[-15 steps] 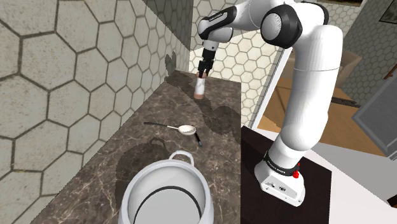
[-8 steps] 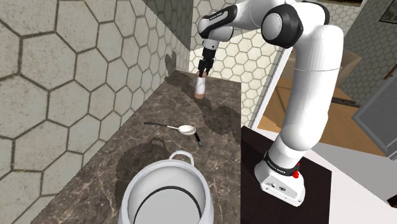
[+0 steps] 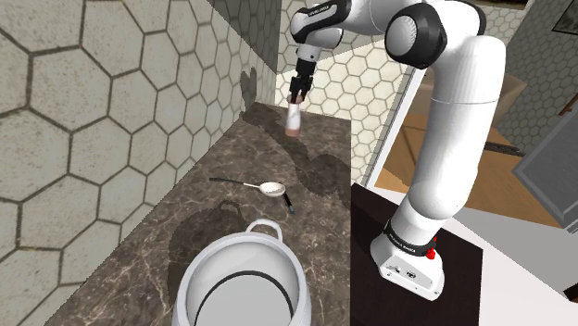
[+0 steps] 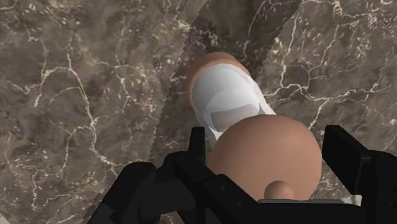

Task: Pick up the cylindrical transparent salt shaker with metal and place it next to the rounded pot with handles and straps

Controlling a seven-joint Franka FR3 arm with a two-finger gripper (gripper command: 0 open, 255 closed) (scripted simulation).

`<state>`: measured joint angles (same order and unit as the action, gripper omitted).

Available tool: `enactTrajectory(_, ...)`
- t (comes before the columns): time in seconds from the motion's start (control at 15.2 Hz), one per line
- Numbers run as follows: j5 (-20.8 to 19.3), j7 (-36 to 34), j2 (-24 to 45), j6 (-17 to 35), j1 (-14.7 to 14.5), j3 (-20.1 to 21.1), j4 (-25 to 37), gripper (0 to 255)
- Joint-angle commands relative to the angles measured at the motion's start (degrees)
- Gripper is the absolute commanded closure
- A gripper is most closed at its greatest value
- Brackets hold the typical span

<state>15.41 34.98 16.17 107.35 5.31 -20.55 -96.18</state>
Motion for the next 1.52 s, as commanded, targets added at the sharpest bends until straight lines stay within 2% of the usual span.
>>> enactTrajectory(0.0,-0.20,-0.34,-0.23,-1.57,0.05,-0.07,1.38,255)
enactTrajectory(0.79,-0.92,-1.96,-1.03,-10.30,0.46,-0.38,9.52,255)
enactTrajectory(1.45,-0.69,-3.05,-0.02,-18.35,1.31,-0.56,18.61,255)
